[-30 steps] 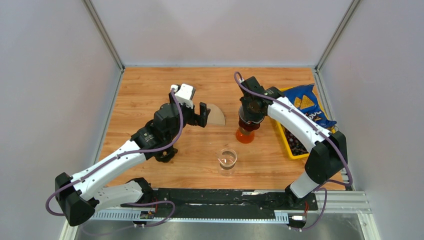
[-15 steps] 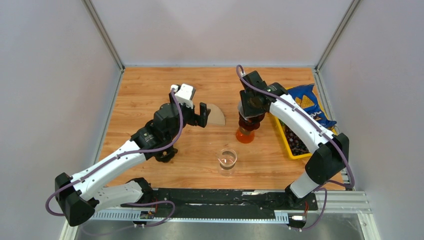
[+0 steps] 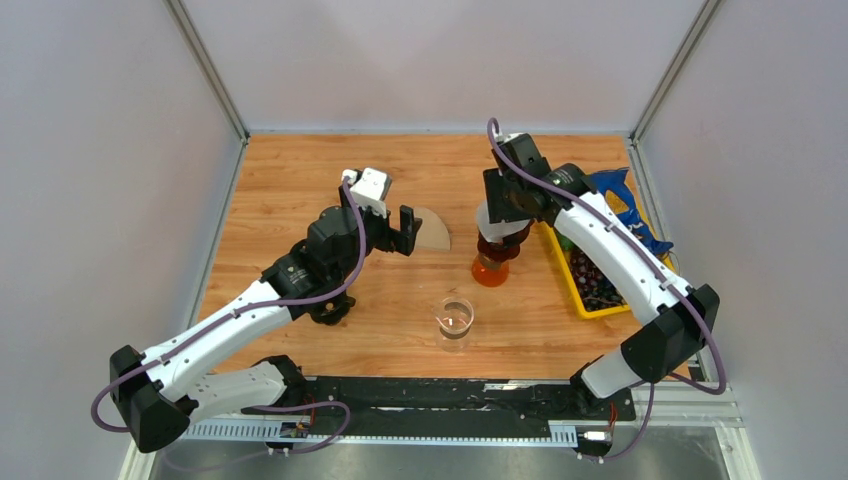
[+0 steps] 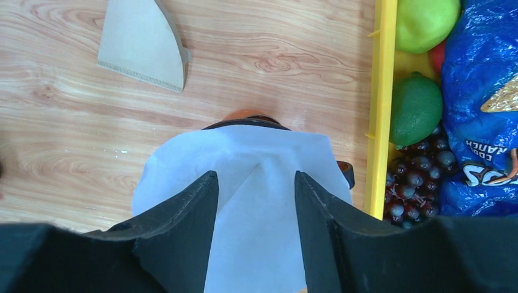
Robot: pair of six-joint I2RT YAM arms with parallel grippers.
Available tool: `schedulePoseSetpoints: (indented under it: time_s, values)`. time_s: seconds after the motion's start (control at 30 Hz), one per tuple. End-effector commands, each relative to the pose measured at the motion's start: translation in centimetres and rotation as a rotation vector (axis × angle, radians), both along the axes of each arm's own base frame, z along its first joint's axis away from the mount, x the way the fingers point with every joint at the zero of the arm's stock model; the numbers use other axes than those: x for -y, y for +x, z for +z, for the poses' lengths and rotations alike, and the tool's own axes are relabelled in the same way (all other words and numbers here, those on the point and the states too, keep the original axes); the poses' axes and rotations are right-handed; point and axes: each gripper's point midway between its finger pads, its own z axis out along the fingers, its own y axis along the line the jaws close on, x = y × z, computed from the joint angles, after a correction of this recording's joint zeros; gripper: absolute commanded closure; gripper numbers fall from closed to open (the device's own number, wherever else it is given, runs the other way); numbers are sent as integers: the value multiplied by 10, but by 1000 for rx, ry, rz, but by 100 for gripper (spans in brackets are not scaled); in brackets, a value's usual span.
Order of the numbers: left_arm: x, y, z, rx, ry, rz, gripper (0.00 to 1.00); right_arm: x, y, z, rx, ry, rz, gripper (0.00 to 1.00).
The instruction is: Place the coffee filter in the dripper
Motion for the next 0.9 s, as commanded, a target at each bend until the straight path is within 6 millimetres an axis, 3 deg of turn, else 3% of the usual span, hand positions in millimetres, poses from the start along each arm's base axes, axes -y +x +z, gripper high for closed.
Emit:
schedulePoseSetpoints:
  time_s: [0.0, 0.17, 0.37, 0.47, 0.7, 0.87]
  values:
    - [-1, -2, 13, 31, -31, -6, 0, 4, 0, 40, 105, 34, -12, 46]
    - [-2, -2, 14, 33, -32, -2, 0, 12, -3, 65, 178, 51, -25, 36]
    - [-3, -1, 14, 36, -30, 5, 0, 29, -10, 93, 307, 102, -90, 2]
    - [-3, 0, 15, 34, -32, 7, 0, 28, -14, 98, 356, 148, -82, 0]
    - [-1, 0, 13, 23, -27, 1, 0, 57, -18, 77, 346, 109, -197, 0]
    - [0, 1, 12, 18, -22, 6, 0, 63, -24, 50, 272, 110, -197, 0]
